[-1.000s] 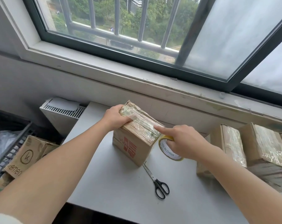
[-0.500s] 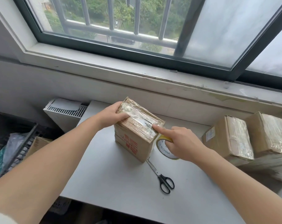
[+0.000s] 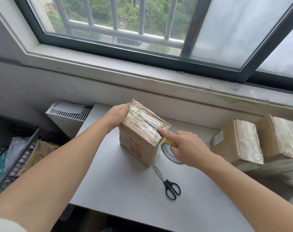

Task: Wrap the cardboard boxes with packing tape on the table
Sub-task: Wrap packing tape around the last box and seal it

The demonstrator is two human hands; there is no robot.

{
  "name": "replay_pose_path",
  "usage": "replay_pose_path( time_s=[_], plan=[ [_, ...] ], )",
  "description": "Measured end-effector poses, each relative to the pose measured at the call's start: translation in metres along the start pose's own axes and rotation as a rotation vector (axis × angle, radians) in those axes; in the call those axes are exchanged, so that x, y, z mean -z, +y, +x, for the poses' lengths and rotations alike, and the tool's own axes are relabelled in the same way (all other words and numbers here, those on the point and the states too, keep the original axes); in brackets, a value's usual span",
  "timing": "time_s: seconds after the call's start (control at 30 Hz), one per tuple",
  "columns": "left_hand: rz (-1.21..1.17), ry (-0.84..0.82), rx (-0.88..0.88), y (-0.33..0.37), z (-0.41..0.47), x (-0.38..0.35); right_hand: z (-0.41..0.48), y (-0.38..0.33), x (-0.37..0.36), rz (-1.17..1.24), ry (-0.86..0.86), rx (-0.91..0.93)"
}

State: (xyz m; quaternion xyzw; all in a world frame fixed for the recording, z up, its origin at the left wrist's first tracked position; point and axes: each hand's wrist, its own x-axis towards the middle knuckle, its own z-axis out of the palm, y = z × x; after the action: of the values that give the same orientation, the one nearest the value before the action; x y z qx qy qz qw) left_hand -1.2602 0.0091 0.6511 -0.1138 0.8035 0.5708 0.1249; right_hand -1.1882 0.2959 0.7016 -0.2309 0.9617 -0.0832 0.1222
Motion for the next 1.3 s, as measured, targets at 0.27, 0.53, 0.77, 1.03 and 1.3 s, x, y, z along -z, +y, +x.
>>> replay_pose_path(
  time_s=[0.27,0.53,0.77,1.03,1.3],
  plan=[
    [0.412,0.059,-0.088,0.008,-0.001,-0.004,-0.002,-0.001,-0.003,-0.017,0.008,-0.025],
    [0.246,0.087,0.002,0.008,-0.002,-0.004,-0.001,-0.004,-0.004,0.006,0.005,-0.038],
    [0.006,0.16,0.109,0.005,-0.004,-0.01,-0.004,-0.008,-0.008,0.039,0.021,-0.031],
    [-0.207,0.114,0.122,-0.018,0.001,-0.004,-0.001,-0.01,-0.012,0.074,0.033,-0.016],
    [-0.251,0.133,0.158,-0.011,-0.009,0.0,-0.002,-0.014,-0.017,0.139,0.053,-0.022]
  ],
)
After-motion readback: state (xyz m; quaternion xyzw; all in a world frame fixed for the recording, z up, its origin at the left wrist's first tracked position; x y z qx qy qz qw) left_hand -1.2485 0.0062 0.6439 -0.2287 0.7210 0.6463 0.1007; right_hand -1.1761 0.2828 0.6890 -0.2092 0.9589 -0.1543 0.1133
